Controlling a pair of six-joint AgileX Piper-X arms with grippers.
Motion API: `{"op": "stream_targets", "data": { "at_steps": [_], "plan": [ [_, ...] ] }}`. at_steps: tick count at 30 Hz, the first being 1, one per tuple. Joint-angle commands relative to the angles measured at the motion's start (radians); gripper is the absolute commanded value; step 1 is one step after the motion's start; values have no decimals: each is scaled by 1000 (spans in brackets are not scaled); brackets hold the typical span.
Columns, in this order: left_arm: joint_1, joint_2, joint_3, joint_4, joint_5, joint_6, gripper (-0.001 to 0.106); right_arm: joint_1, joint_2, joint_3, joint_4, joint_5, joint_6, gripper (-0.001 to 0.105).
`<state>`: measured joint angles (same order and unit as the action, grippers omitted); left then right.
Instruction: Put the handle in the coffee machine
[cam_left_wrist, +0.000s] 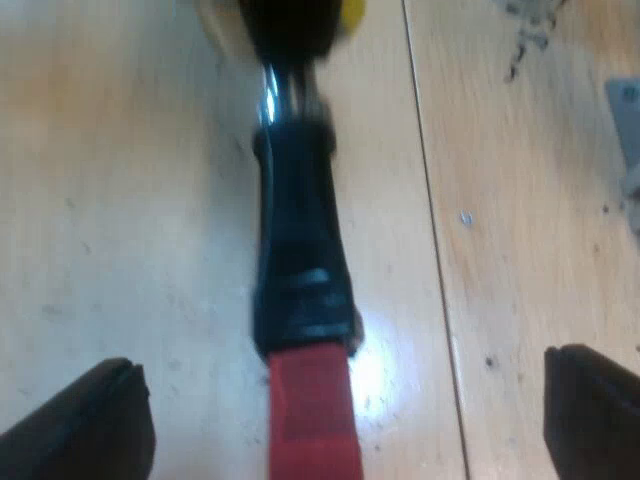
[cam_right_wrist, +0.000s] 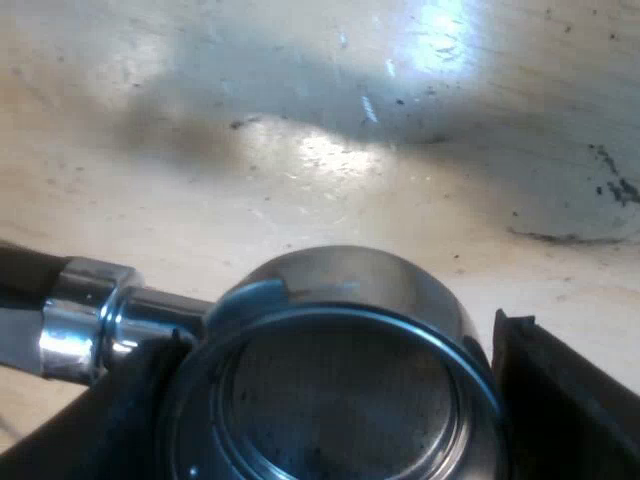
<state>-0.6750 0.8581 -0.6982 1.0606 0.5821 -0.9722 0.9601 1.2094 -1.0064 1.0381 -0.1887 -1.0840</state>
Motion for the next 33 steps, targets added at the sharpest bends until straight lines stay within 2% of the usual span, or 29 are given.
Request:
{"op": "stream_targets", "data": {
  "at_steps": [1, 11, 13, 21, 29, 33],
  "plan": [
    [-2, -1, 31, -41, -1, -17, 81, -3, -29, -18, -2, -17, -19, 0],
    [-2, -1, 103, -138, 11, -19, 81, -3, -51, -18, -7, -58, -19, 0],
    [-2, 5, 112, -155, 11, -41, 81, -3, -51, -18, -7, -59, -19, 0],
    [-2, 58, 112, -206, 16, -40, 81, -3, -51, -18, -8, -61, -19, 0],
    [-2, 71, 113, -206, 38, -40, 80, -3, -51, -18, -8, -61, -19, 0],
    [-2, 71, 113, -203, 36, -40, 75, -3, -51, -18, -8, -61, -19, 0]
  ]
}}
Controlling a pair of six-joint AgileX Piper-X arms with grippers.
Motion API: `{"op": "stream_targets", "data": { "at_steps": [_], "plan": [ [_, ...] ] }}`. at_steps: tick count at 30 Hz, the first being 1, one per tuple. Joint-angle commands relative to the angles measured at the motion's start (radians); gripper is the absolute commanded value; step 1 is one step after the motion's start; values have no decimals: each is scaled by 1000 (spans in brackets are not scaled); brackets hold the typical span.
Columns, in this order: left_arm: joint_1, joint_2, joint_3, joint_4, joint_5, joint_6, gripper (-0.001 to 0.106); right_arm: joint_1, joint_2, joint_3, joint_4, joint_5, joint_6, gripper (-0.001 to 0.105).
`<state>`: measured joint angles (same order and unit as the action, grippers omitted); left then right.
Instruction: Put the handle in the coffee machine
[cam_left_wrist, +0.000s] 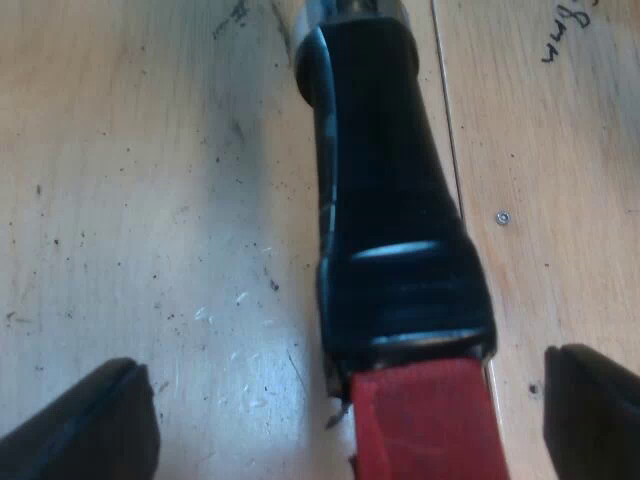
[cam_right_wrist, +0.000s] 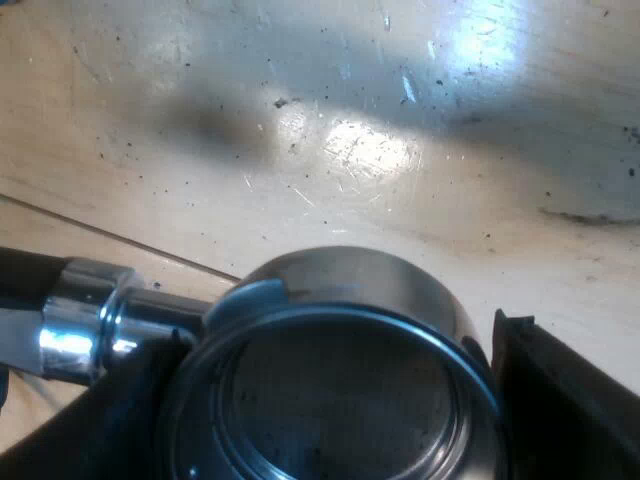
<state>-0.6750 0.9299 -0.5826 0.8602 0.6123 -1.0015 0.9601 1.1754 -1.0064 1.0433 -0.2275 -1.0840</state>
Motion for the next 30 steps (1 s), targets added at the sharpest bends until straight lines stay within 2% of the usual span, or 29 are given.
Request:
{"op": "stream_targets", "data": {
  "at_steps": [1, 9, 13, 15, 16, 18, 21, 28, 30],
  "plan": [
    [-2, 0, -2, -3, 4, -11, 74, -3, -17, -18, -14, -23, -19, 0],
    [-2, 0, -2, -3, -26, -9, 66, -3, -17, -18, -14, -23, -19, 0],
    [-2, 0, -2, -3, -34, -3, 58, -3, -17, -18, -14, -23, -17, 0],
    [-2, 0, -2, -5, -34, -3, 41, -3, -17, -18, -14, -20, -12, 0],
    [-2, 0, -2, -5, -34, -3, 40, -3, -17, -18, -14, -19, -12, 0],
    [-2, 0, -2, -10, -32, -3, 17, -3, -17, -18, -14, -15, -13, 0],
    [-2, 0, -2, -19, -32, -1, 0, -3, -17, -18, -14, -15, -13, 0],
    [-2, 0, -2, -43, -2, -1, 0, -3, -17, -18, -14, -8, -13, 0],
    [-2, 0, -2, -43, 8, -3, 0, -3, -17, -18, -14, -8, -13, 8]
  ]
}}
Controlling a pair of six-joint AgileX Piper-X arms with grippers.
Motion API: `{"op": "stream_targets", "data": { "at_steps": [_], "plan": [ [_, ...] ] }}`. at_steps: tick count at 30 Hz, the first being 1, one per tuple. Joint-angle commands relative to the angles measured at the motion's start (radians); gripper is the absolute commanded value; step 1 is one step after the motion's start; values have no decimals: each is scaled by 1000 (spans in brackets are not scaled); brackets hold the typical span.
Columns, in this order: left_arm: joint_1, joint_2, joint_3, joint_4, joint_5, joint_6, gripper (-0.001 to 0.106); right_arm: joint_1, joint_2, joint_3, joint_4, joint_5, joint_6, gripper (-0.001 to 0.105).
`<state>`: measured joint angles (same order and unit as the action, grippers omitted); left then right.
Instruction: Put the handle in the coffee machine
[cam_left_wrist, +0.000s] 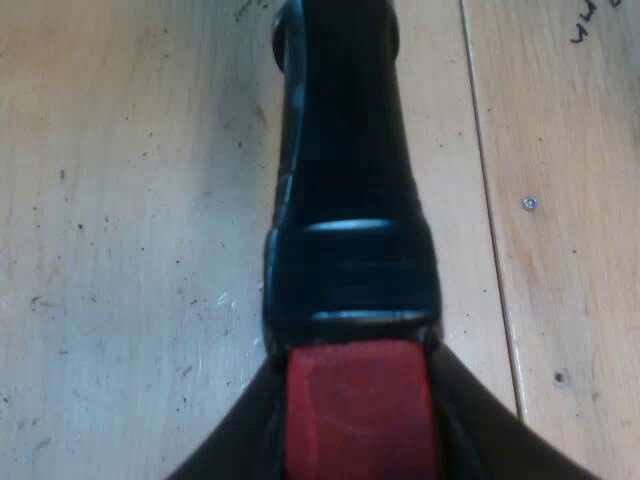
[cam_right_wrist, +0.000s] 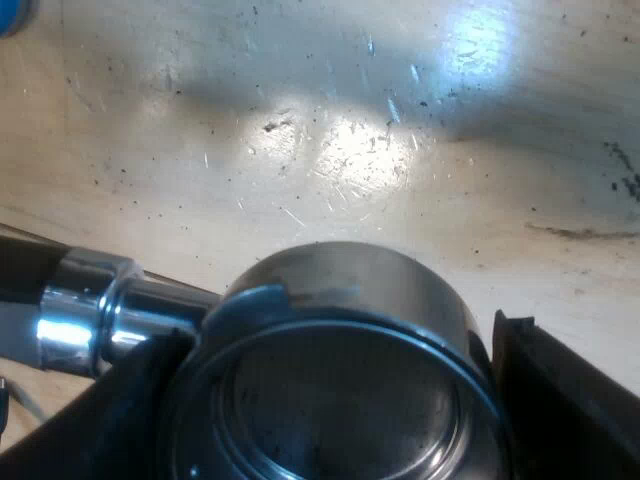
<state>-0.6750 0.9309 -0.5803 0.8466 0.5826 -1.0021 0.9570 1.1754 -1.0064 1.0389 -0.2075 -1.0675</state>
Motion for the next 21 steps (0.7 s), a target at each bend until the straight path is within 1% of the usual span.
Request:
{"op": "stream_targets", "data": {
  "at_steps": [1, 4, 5, 6, 7, 8, 9, 14, 17, 19, 21],
  "plan": [
    [-2, -1, -5, -30, 37, -2, 0, 0, -17, -18, -9, -28, -29, 11],
    [-2, -1, -5, -30, 37, -2, 0, 0, -17, -18, -9, -28, -29, 39],
    [-2, -1, -5, -30, 37, -2, 0, 0, -17, -18, -9, -28, -29, 51],
    [-2, -1, -5, -30, 37, -2, 0, 0, -17, -18, -9, -28, -29, 56],
    [-2, -1, -5, -30, 37, -2, 0, 0, -17, -18, -9, -28, -29, 63],
    [-2, -1, -5, -30, 37, -2, 0, 0, -17, -18, -9, -14, -38, 79],
    [-2, -1, -5, -30, 37, -2, 0, 0, -17, -18, -9, -4, -44, 84],
    [-2, -1, -5, -30, 37, -2, 0, 0, -17, -18, -9, 68, -44, 85],
    [-2, -1, -5, -30, 37, -2, 0, 0, -17, -27, -9, 86, -44, 85],
    [-2, -1, -5, -30, 37, -2, 0, 0, -17, -52, -9, 105, -44, 85],
    [10, -1, -5, -28, 37, -2, 0, 0, -17, -71, -9, 119, -59, 85]
  ]
}}
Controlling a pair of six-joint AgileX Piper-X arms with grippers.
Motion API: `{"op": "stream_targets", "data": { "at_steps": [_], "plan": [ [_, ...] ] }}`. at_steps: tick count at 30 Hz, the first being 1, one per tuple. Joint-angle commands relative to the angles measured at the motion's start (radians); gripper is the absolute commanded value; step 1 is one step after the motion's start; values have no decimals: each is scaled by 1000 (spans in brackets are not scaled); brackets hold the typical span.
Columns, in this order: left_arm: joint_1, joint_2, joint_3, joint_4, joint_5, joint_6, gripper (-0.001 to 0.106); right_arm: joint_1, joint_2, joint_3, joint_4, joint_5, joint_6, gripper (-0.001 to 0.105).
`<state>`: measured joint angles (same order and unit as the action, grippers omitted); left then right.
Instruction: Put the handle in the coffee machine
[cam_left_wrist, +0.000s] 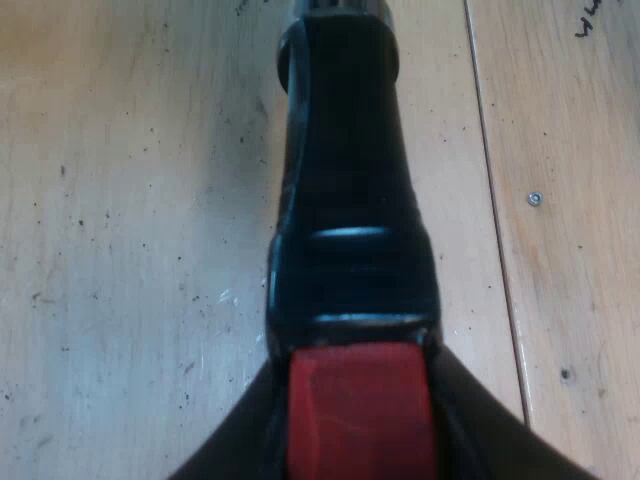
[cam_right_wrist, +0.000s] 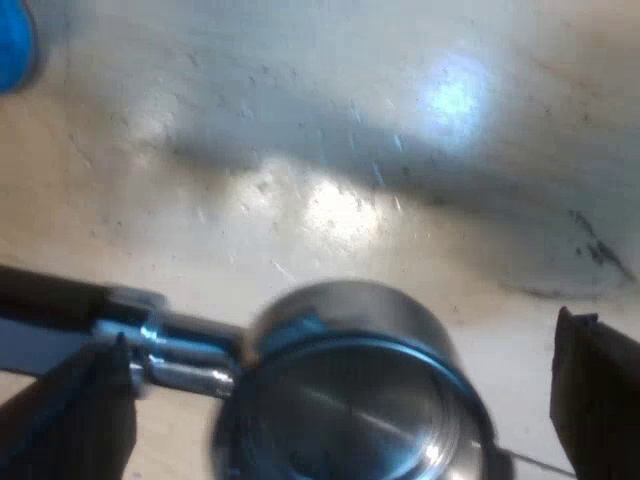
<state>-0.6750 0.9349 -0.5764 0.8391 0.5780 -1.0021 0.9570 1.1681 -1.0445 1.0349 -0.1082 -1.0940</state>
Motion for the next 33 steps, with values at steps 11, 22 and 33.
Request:
{"op": "stream_targets", "data": {
  "at_steps": [11, 22, 33],
  "plan": [
    [292, -53, -14, 130, 118, -2, 0, 212, -11, -85, -98, 404, -29, 85],
    [580, -88, -14, 156, 118, 50, 0, 392, 11, -81, -307, 820, -77, 59],
    [828, -88, -14, 152, 204, 144, 0, 433, 162, -81, -569, 1042, -168, 56]
  ]
}}
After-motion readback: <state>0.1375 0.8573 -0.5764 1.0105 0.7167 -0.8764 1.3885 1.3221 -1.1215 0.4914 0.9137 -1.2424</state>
